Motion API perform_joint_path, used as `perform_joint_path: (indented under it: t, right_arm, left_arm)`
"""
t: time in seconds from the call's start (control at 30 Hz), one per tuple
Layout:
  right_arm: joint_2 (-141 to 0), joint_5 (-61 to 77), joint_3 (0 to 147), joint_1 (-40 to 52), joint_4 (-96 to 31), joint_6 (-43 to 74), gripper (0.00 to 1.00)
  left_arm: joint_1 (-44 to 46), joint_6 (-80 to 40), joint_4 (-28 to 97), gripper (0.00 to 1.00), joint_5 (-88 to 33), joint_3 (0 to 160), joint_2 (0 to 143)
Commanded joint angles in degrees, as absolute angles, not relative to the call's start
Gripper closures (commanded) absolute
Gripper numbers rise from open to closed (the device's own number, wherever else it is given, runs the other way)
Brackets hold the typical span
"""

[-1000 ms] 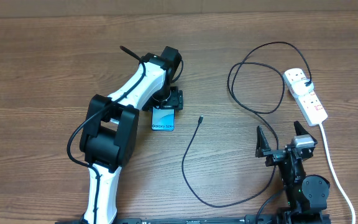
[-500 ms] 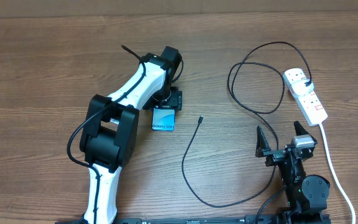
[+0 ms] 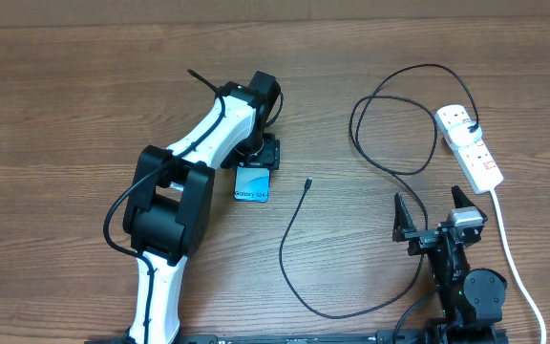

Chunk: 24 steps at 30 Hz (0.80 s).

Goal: Plug charger to phone and switch on socket

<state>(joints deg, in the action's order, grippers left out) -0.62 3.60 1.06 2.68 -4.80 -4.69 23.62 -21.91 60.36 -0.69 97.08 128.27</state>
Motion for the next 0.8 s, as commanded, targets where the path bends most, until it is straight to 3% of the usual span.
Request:
perform_joint_path:
  t: [0.0,0.77]
  right_arm:
    - [-0.2,3.1,0.5,2.8,-4.6,-4.5,0.0]
    - [-0.2,3.1,0.5,2.8,-4.6,-4.5,0.0]
  left_arm:
    - [23.6,-21.4,60.7,0.23,1.6,95.3,130.5]
    - [23.5,-21.5,64.7,0.29,-1.5,102.2,130.4]
